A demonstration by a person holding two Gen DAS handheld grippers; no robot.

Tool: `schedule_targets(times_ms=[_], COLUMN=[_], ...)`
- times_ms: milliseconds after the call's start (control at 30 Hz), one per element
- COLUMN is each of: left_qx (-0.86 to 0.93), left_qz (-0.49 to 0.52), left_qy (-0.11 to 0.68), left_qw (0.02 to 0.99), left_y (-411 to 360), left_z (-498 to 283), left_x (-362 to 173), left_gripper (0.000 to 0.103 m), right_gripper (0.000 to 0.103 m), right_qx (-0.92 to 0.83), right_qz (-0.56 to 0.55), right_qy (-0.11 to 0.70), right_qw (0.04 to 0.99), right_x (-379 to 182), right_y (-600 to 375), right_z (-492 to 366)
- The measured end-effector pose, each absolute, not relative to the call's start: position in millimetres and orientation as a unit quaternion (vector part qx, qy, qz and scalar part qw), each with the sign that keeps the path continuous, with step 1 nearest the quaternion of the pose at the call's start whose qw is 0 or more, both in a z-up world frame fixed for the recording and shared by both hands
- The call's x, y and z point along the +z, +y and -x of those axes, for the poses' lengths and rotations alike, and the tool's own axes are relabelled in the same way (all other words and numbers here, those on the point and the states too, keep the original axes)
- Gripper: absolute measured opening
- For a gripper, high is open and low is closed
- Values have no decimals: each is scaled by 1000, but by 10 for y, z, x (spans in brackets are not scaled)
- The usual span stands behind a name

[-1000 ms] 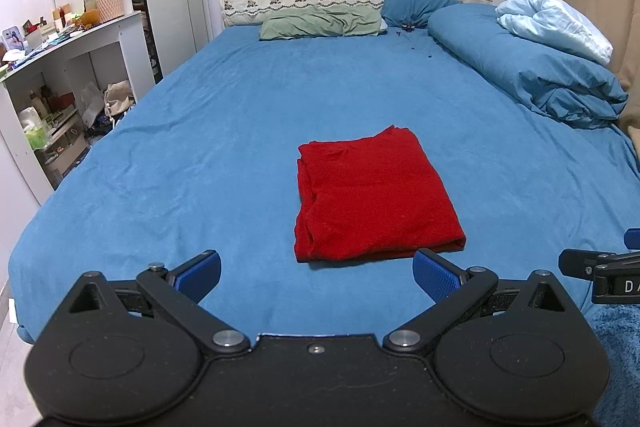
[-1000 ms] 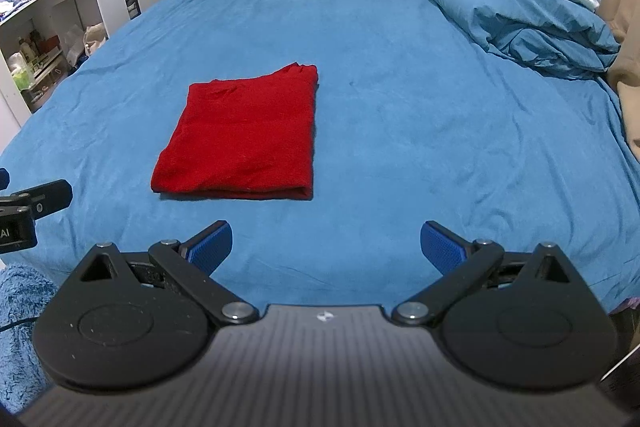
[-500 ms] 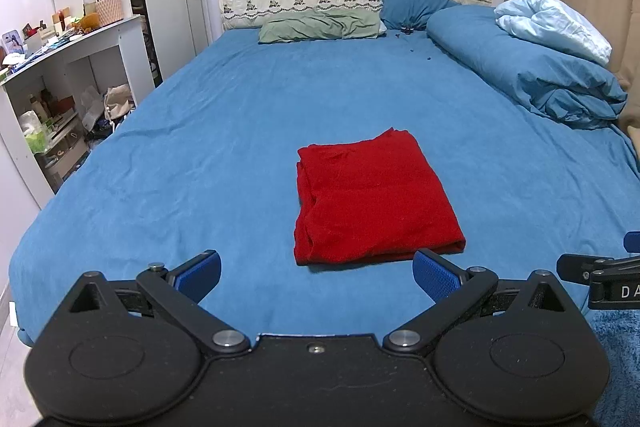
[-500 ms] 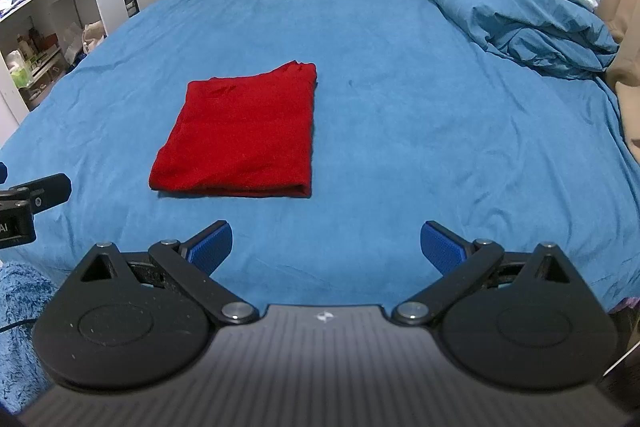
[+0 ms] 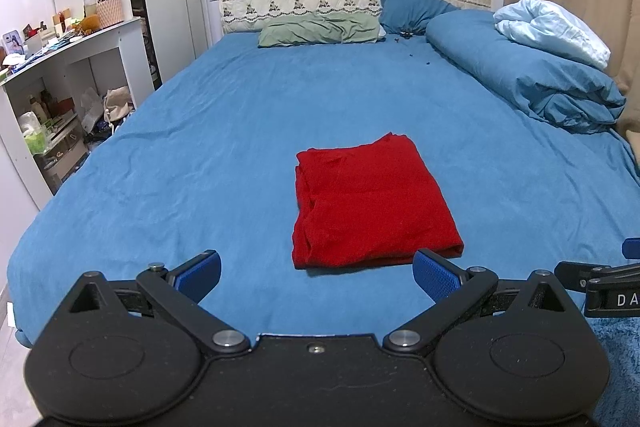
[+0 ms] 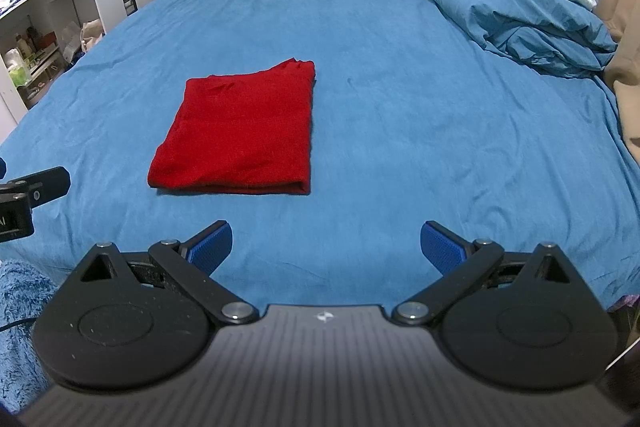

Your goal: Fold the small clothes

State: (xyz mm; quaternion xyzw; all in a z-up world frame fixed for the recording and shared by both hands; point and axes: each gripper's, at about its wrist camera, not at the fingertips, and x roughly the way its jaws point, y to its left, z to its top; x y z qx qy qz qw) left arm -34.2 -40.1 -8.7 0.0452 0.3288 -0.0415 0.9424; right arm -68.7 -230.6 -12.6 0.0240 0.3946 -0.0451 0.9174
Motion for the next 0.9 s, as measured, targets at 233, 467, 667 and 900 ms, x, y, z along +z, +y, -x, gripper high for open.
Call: schedule_targets(times_ms=[233, 467, 667, 900], left_qx=[-42, -38, -43, -56], left_qz=[-51, -65, -56, -43], left_qy=[326, 310, 311, 317], left_qw=[943, 948, 948, 946], left_y=[-413, -427, -391, -386], left_z=[345, 371, 336, 263], left_x=[-92, -91, -99, -132], left_gripper=[103, 103, 103, 103], right_gripper=[103, 103, 103, 103], right_qx=[-45, -45, -47, -52], right_qz=[-24, -24, -25, -26], right_qy=[395, 394, 394, 395], right_qw=[917, 918, 918, 917], right_x=[-126, -126, -127, -121], right_y=[-2304, -2304, -2285, -2252], right_z=[687, 687, 692, 677])
